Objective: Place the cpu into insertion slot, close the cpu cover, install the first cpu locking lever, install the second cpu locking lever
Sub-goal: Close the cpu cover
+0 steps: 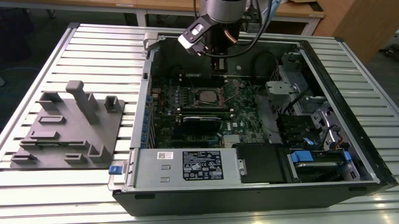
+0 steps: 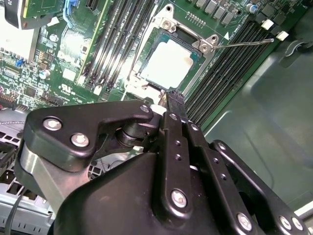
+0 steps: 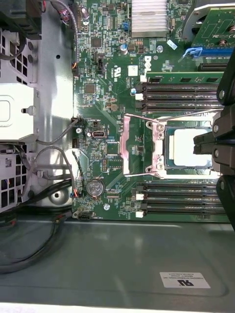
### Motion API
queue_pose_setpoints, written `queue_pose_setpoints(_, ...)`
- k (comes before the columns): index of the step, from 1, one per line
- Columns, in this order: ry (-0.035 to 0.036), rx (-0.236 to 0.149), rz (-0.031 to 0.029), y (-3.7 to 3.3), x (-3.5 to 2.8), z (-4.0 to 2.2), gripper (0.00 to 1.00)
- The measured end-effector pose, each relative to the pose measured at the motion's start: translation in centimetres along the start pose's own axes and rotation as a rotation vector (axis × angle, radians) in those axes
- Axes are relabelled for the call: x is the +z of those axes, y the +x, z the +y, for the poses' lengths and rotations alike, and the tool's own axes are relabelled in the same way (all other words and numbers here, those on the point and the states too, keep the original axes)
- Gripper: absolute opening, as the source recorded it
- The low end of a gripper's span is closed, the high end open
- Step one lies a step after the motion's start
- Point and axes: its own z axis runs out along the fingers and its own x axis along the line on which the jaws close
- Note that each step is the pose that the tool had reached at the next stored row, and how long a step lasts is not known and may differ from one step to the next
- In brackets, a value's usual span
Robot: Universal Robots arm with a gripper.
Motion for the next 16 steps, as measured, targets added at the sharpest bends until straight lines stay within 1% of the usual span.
queue_pose_setpoints(16,0.0000,0.000,-0.0001,0.00,0.01,0.51,0.10)
